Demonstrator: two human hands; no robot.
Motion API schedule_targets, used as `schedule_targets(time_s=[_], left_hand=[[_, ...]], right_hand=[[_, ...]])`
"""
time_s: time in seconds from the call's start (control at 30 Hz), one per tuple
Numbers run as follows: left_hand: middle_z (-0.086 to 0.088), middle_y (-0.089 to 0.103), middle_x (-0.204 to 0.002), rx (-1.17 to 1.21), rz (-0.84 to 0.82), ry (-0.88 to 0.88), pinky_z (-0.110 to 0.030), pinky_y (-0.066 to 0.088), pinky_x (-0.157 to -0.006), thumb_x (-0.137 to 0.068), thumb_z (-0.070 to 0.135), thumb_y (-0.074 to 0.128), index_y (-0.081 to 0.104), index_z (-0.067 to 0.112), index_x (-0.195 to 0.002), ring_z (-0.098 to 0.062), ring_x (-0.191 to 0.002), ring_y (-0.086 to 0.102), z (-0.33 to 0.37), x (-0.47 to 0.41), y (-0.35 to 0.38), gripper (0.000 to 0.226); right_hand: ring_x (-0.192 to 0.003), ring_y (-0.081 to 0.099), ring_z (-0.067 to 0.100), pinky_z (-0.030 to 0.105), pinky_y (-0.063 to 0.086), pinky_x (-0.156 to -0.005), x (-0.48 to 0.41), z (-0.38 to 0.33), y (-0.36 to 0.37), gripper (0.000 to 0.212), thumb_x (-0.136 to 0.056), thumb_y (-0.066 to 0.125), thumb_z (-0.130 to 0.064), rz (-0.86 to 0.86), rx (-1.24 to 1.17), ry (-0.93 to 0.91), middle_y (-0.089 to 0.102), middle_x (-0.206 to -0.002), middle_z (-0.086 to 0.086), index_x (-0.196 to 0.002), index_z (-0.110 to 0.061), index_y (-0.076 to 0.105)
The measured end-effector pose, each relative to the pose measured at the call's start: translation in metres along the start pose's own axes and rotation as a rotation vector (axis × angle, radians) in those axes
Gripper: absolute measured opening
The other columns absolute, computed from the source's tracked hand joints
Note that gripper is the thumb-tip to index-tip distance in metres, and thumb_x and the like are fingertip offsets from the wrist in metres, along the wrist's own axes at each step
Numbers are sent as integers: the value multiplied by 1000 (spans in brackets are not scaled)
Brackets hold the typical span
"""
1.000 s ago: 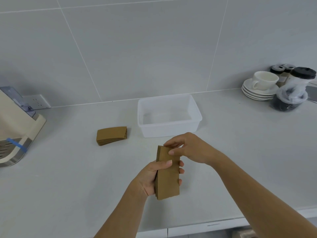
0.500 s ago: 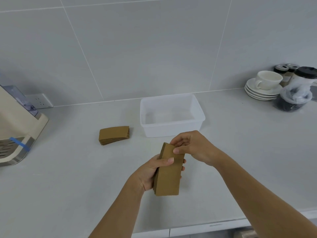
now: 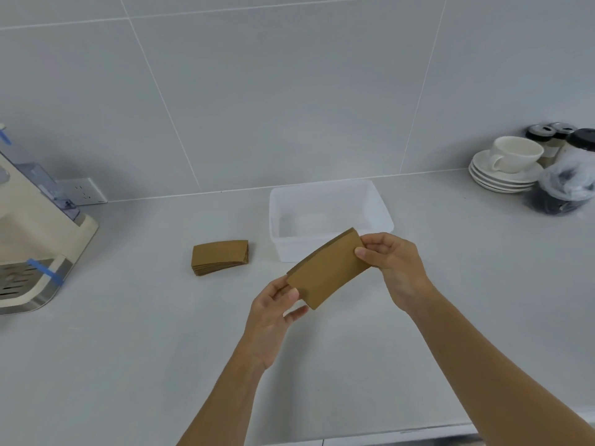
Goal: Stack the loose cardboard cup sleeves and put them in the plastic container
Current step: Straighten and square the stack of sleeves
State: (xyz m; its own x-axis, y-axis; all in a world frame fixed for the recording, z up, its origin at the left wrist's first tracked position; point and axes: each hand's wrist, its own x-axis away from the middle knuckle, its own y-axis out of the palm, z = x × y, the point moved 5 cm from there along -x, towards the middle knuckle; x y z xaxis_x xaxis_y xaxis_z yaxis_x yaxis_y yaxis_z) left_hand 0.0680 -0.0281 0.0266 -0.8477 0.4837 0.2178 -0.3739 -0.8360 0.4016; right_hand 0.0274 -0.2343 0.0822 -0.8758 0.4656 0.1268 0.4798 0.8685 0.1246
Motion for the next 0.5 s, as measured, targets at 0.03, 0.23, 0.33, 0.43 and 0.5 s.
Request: schedule_targets(time_s=[0.03, 0.23, 0.33, 0.43, 0.5], left_hand=[[-10, 65, -114, -10, 32, 3, -38, 53, -82, -65, 20, 80, 60, 11, -112, -22, -103, 64, -2, 0, -1, 52], [-1, 76, -93, 4, 167, 36, -27, 57, -73, -75, 5, 68, 66, 12, -104, -19, -92, 70, -12, -3, -12, 30], [0, 76, -90, 9, 224, 57, -25, 57, -70, -78, 1, 66, 68, 12, -100, -19, -90, 70, -15, -3, -19, 24], [-2, 76, -89, 36, 275, 66, -23, 57, -68, -79, 0, 65, 69, 12, -97, -19, -89, 70, -17, -2, -24, 22], [-4, 76, -92, 38, 304, 65, -25, 57, -68, -80, -2, 64, 69, 10, -98, -20, -89, 71, -18, -2, -28, 22]], right_hand=[[-83, 60, 23, 36, 43, -91, -1, 4, 0, 16, -74, 69, 3, 17, -13, 13, 67, -83, 10, -83, -10, 67], [-88, 61, 27, 38, 48, -88, -1, 24, 4, 15, -75, 69, 2, 75, -64, 76, 68, -85, 9, -86, -8, 66], [-88, 63, 26, 38, 49, -87, 0, 32, 8, 16, -75, 69, 1, 66, -65, 96, 69, -88, 10, -87, -8, 66], [-90, 64, 27, 38, 50, -87, 1, 41, 10, 17, -74, 71, -1, 61, -60, 124, 70, -91, 11, -90, -7, 66], [-93, 65, 28, 39, 50, -88, 1, 47, 11, 21, -75, 71, -2, 53, -46, 151, 70, -94, 13, -94, -5, 65]])
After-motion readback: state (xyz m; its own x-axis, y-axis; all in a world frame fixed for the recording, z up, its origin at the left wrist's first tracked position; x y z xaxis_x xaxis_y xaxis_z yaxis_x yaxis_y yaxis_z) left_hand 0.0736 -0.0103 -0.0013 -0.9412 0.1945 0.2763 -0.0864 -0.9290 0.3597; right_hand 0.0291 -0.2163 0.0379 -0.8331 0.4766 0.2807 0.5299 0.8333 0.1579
